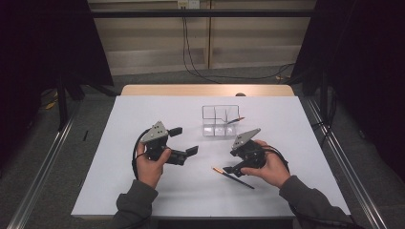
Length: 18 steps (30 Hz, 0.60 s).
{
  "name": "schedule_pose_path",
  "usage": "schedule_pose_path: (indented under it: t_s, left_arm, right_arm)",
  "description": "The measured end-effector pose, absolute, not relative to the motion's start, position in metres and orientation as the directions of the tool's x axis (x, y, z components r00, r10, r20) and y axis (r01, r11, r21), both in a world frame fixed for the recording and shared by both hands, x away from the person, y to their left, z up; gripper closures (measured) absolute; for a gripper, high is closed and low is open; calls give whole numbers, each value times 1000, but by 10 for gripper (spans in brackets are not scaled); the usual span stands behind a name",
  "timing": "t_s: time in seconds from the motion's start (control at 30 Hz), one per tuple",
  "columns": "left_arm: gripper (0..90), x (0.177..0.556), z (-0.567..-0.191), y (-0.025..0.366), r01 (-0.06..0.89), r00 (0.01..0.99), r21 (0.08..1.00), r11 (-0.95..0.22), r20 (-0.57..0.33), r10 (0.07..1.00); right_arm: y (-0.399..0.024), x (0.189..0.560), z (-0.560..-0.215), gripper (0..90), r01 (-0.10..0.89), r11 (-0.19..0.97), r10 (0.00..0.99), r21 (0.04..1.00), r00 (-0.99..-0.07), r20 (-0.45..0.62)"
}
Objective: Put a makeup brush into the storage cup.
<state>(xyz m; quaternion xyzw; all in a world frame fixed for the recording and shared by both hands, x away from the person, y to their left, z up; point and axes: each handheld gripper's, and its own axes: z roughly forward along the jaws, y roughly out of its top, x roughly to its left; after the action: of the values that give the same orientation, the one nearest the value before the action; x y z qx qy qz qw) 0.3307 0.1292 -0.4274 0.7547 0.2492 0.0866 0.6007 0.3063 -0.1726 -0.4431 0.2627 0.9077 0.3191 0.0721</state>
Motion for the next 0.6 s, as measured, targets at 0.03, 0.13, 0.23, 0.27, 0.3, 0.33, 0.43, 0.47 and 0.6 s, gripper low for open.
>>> schedule_pose_path:
  t_s: [0.03, 0.13, 0.23, 0.27, 0.3, 0.33, 0.43, 0.47, 0.6]
  left_arm:
    - [32, 330, -428, 129, 275, 860, 950, -150, -173, 481]
    - [32, 331, -428, 129, 271, 861, 950, -156, -167, 480]
    - [32, 331, -427, 130, 270, 865, 948, -167, -162, 475]
    - [32, 331, -427, 129, 278, 861, 948, -154, -174, 478]
    - [32, 331, -428, 129, 276, 859, 950, -149, -174, 481]
    - [32, 331, -428, 129, 275, 859, 950, -151, -172, 482]
    - [32, 332, -429, 129, 274, 866, 950, -150, -176, 469]
    - [32, 331, -429, 128, 275, 864, 949, -151, -175, 472]
    - [32, 332, -429, 129, 277, 864, 949, -152, -176, 473]
  right_arm:
    - [-173, 307, -443, 344, 425, 660, 511, 619, -858, 44]
    - [-171, 306, -443, 350, 427, 668, 511, 609, -859, 42]
    - [-170, 305, -445, 361, 427, 676, 498, 601, -866, 55]
    - [-169, 305, -445, 368, 427, 677, 496, 600, -866, 56]
    - [-169, 305, -445, 375, 430, 681, 499, 593, -865, 53]
    - [-169, 305, -445, 381, 425, 685, 494, 592, -868, 51]
    - [-168, 304, -446, 398, 435, 690, 497, 579, -866, 58]
    - [-167, 304, -447, 410, 436, 692, 495, 576, -867, 62]
    - [-166, 304, -447, 479, 431, 708, 488, 559, -871, 54]
